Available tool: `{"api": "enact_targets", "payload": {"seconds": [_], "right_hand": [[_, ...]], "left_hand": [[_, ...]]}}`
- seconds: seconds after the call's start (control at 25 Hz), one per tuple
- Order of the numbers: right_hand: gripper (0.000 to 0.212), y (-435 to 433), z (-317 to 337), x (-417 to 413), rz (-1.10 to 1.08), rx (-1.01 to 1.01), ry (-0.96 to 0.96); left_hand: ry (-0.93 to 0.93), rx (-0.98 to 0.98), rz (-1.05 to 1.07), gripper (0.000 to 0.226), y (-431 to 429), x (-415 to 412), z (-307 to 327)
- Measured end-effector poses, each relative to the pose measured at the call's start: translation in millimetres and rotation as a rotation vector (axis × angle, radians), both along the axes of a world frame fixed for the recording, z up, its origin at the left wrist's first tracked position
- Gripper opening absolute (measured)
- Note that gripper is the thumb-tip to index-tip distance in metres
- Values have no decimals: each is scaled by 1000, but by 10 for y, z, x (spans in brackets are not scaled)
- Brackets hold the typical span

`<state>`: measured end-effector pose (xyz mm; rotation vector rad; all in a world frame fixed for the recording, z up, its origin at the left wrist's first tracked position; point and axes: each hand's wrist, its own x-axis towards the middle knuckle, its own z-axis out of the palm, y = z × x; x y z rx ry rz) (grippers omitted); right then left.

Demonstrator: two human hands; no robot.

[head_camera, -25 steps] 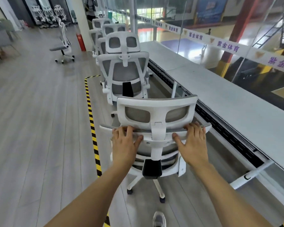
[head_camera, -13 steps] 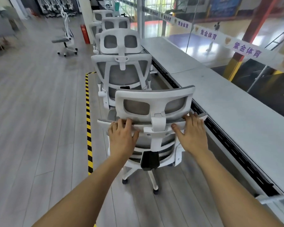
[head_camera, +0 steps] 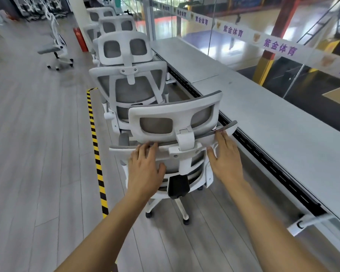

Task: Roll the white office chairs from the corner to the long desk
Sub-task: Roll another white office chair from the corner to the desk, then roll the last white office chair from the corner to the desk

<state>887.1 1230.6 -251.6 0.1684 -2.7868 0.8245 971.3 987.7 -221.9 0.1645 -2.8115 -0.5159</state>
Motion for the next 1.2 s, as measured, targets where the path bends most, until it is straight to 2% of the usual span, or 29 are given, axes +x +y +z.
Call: {"api": "enact_targets", "payload": {"seconds": [0.12,0.32,0.56,0.88,1.2], "right_hand": [[55,-8,51,253,-55,-33,2],[37,-38,295,864,-226,36,81],[46,-22,512,1935,-456,45,49],[41,394,689,3747,-870,34,33],[46,1329,761,6112,-1259,13,61]], "left_hand": [[26,26,-82,35,86,80,189],[128,12,-347,21,304,261,397],[66,19,-677,33,546,725,498],[25,37,-1112,44,1472,1785,554],[21,36,-1494,38,2956,3651,698]]}}
